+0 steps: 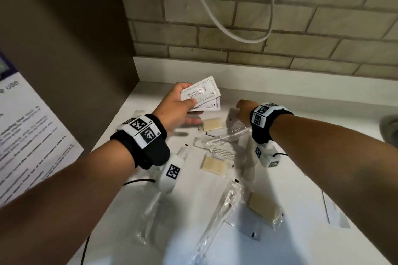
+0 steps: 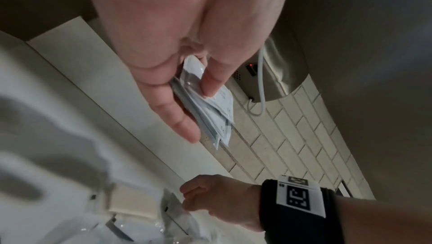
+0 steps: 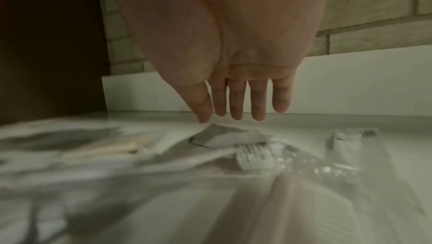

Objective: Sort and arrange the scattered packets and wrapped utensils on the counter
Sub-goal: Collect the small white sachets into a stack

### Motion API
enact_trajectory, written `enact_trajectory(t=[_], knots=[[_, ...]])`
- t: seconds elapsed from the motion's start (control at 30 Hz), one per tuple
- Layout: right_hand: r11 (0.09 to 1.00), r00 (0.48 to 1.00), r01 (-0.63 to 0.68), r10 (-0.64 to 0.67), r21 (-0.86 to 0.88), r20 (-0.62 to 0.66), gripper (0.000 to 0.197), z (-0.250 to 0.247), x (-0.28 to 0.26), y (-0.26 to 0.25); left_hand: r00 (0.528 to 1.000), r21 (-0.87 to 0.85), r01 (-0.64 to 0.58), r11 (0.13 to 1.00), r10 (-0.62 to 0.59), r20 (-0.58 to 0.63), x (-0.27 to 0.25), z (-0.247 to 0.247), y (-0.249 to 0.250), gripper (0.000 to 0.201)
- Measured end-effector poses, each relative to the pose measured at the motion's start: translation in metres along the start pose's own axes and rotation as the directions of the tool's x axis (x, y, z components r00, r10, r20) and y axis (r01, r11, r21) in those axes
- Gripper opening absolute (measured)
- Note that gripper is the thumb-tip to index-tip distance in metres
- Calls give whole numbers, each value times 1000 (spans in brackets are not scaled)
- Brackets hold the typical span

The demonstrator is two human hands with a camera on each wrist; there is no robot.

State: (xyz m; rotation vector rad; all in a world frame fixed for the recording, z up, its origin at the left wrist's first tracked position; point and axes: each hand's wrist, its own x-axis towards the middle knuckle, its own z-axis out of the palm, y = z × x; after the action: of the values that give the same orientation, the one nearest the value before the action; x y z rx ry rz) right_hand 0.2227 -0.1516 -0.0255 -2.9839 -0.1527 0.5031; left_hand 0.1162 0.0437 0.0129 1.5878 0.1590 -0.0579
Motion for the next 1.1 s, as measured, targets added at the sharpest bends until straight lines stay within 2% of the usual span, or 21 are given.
enact_trajectory(t=[0.13,0.17,0.23,0.27,0.33,0.4,0.43,0.5,0.6,0.73,0.87,1.0,1.1], knots=[[978,997,38,-22,-207,80,40,10,32,4,999,-3,26,1000,-26,34,14,-2,-10,29],[972,996,33,-13,-231,87,46,19,58,12,999,4,27,1000,-27,36,17,-2,-12,30],[978,989,2,28,-207,143,72,48,128,43,999,33,33,999,-34,32,20,-3,-17,27],[985,989,3,22,-171,144,79,55,144,53,999,44,36,998,-37,31,21,-3,-20,26],[989,998,-11,21,-149,66,73,37,109,41,999,50,36,998,-37,23,24,-5,-23,28],[996,996,90,-91,-28,-25,50,6,42,13,1000,68,30,997,-30,1,22,-6,-25,32],[993,993,109,-106,48,-46,42,-1,27,6,1000,83,29,996,-29,-8,21,-7,-25,33],[968,984,162,-144,190,-107,33,-14,11,-1,999,106,31,994,-28,-30,17,-9,-24,35],[895,938,327,-268,303,-220,25,-28,-9,-7,997,123,41,992,-34,-64,10,-11,-21,35],[796,879,474,-403,376,-256,15,-43,-37,-16,996,167,45,985,-32,-79,-2,-10,-15,36],[739,844,536,-484,408,-232,24,-43,-51,-27,997,202,43,978,-29,-69,-12,-10,-13,36],[696,778,628,-546,348,-311,44,-38,-68,-33,996,210,34,977,-16,-90,-22,-12,-16,38],[661,767,640,-576,391,-282,51,-38,-75,-34,995,205,32,978,-10,-103,-27,-13,-18,39]])
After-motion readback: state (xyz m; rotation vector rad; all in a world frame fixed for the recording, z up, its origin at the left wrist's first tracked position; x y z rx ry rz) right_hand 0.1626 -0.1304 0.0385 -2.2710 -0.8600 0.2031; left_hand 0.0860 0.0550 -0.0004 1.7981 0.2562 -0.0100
